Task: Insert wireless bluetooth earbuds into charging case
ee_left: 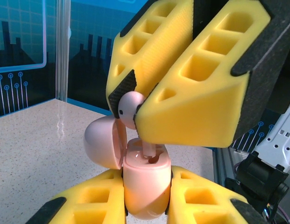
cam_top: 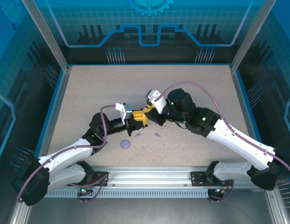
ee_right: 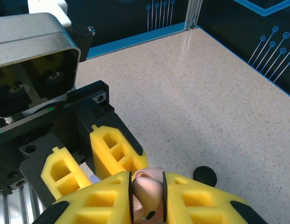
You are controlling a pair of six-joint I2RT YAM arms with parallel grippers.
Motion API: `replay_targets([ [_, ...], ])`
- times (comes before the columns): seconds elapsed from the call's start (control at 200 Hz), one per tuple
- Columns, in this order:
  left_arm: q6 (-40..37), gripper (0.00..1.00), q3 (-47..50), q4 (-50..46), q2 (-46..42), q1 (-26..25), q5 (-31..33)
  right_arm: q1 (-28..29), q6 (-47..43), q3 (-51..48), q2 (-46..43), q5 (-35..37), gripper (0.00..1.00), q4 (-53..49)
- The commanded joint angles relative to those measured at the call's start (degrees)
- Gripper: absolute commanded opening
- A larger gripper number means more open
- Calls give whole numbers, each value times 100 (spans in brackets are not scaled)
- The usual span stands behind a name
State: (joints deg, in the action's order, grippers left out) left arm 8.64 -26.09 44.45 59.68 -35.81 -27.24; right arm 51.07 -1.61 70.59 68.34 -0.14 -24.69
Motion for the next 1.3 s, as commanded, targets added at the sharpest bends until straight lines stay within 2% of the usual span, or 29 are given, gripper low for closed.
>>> replay_targets([
  [0.0,-121,1,-147,233,-18,-46,-62,87,-86,165,47,18,21,-107],
  [0.36,-126,1,-145,217,-53,-48,-19,86,-112,232,65,-245,22,-430],
  [0.535,-120,1,-135,217,-53,-46,-35,70,-32,330,109,-346,27,-476],
  [0.675,-135,1,-126,206,-62,-49,-28,-6,195,526,63,-323,45,-440],
  [0.815,-139,1,-107,205,-82,-49,-7,-202,588,625,-247,-109,59,-422],
  [0.925,-150,1,-84,226,-97,-51,28,-543,1014,433,-621,129,70,-397],
  [1.071,-155,1,-13,269,-179,-52,126,-1246,1788,-29,-958,432,94,-602],
  [1.146,-169,1,36,289,-266,-57,205,-1736,2326,-313,-990,415,100,-842],
  [1.296,-236,1,142,305,-494,-56,319,-2383,3066,-1016,-814,314,100,-1049],
])
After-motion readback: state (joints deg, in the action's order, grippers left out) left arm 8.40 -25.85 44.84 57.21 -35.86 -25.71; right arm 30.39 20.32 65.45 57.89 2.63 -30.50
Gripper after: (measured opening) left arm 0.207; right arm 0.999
